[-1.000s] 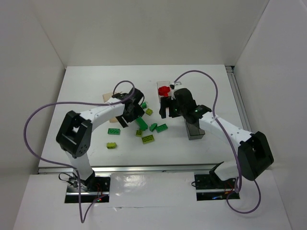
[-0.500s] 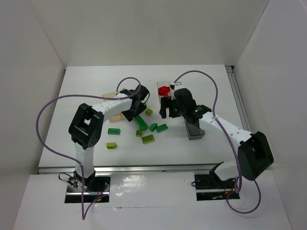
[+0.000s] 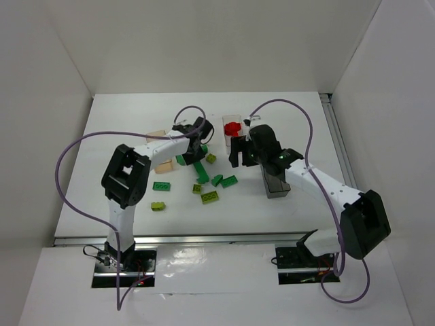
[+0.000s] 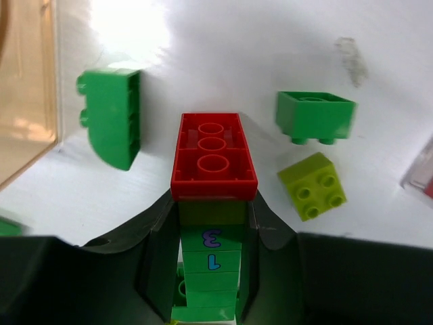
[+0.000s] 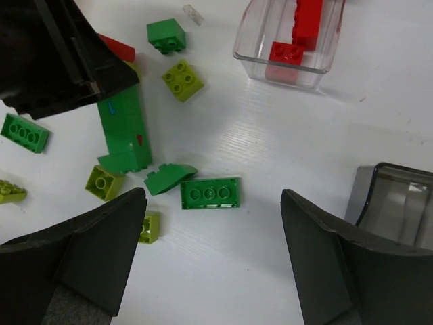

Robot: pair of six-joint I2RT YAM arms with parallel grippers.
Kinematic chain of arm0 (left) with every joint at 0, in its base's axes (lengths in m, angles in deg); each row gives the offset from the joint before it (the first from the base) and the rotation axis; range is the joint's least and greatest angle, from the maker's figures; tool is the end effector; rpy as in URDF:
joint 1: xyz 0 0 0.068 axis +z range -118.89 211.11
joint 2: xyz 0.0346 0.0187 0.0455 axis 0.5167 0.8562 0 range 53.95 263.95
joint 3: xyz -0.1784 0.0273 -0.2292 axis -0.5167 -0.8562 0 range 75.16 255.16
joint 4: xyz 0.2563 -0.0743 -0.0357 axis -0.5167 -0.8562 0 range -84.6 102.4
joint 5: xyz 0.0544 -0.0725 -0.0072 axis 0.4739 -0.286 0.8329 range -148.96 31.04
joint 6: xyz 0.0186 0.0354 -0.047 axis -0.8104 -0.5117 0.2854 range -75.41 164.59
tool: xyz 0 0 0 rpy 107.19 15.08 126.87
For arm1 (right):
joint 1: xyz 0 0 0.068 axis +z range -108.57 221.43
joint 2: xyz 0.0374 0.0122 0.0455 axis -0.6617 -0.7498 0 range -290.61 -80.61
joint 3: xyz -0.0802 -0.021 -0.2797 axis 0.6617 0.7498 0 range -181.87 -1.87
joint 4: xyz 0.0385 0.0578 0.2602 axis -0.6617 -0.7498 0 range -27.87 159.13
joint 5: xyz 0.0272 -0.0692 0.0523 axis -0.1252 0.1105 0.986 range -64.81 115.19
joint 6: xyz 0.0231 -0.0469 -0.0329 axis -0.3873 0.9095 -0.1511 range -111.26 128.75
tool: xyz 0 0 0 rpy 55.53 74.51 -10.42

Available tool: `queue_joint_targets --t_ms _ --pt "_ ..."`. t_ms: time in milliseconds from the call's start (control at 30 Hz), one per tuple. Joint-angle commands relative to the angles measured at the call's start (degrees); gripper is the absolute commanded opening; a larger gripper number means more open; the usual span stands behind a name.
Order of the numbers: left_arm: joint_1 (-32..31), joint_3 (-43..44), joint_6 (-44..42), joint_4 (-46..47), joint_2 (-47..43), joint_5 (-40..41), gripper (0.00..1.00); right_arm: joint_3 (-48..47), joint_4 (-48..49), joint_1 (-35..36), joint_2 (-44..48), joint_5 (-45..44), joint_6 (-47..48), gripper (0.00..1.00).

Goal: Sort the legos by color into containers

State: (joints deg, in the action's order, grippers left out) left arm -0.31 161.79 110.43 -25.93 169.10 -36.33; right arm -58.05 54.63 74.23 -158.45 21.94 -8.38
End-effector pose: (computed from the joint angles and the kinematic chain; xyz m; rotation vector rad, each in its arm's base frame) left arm 0.3828 -0.2129 0.1944 -0.8654 2.4361 -0.0554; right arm 0.2664 0.1685 0.2818 -0.2726 2.2164 0.4211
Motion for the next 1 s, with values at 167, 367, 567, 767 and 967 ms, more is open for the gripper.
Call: queue_joint_targets --t_ms 167,367,567,767,967 --pt "0.7 6.4 -28.0 8.2 -4.5 -7.0 0.19 -5.3 -4.8 -3.2 1.2 4.6 -1.7 0.87" --pt "6.5 6.4 -41.5 12.0 -10.6 -36.2 0.00 -5.9 -0.9 -4.8 2.3 12.3 -2.2 0.87" --pt "11.3 0.0 -52.2 13.6 -16.6 -65.5 0.00 -5.3 3.0 -8.0 3.0 22.6 -3.4 0.87" --pt "11.8 -4.8 -59.9 13.6 -20.0 -82.9 0.00 -1.0 12.5 -10.2 5.0 36.8 -2.4 0.89" --pt "11.8 -6.2 -64.8 13.6 -20.6 -93.1 0.00 -1.0 16.3 -11.4 3.7 45.2 -1.2 0.90"
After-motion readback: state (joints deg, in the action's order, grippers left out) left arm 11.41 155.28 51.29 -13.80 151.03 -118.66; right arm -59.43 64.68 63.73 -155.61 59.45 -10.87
